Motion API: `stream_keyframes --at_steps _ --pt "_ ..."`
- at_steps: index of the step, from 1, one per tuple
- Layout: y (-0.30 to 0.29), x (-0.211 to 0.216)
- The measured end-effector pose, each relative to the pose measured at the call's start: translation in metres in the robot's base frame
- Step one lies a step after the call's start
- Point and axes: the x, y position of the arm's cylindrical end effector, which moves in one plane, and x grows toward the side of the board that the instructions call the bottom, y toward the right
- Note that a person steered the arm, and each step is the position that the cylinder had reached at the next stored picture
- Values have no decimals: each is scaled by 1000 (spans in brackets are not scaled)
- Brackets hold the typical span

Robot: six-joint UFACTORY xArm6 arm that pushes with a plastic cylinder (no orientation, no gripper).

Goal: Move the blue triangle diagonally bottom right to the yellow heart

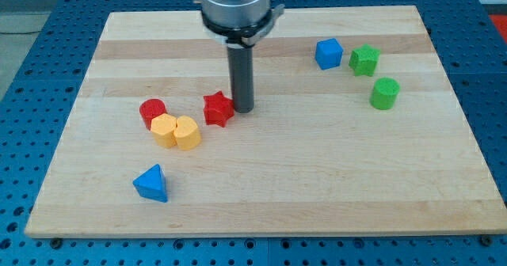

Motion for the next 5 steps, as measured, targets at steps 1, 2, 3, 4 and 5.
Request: stream_keyframes --at_steps 1,2,3,4,5 --pt "-20 3" --pt "-26 13" --pt "-46 21" --pt "-12 21" --pt "87 39"
